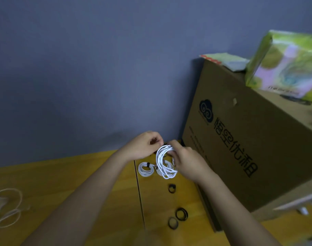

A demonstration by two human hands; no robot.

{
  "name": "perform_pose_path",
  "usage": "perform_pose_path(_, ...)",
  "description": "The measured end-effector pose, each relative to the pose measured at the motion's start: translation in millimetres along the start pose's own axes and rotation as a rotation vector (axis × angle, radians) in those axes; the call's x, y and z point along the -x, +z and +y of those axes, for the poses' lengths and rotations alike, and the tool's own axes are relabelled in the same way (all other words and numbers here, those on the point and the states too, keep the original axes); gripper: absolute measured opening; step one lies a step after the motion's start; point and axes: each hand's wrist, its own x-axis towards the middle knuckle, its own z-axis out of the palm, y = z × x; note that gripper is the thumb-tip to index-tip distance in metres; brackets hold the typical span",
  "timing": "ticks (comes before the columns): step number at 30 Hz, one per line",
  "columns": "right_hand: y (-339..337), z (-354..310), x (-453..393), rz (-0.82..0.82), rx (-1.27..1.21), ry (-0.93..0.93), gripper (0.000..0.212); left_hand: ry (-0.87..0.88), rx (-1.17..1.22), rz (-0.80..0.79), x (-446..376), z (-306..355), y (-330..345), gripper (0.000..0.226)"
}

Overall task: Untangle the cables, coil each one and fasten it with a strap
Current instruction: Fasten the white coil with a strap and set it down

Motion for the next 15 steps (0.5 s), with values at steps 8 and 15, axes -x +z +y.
perform_pose_path(8, -22.6, -29.2, -3.0, 0.052, -0.033, -0.004, 0.009, -0.046, 0.297, 0.040, 10.2, 22.9, -26.2, 0.012)
perform_pose_path(15, -27.4, -45.7, -5.6, 0.104, -0.279, 0.084, 0.014, 0.066, 0.343, 0.137, 25.8, 34.6, -32.0, 0.005)
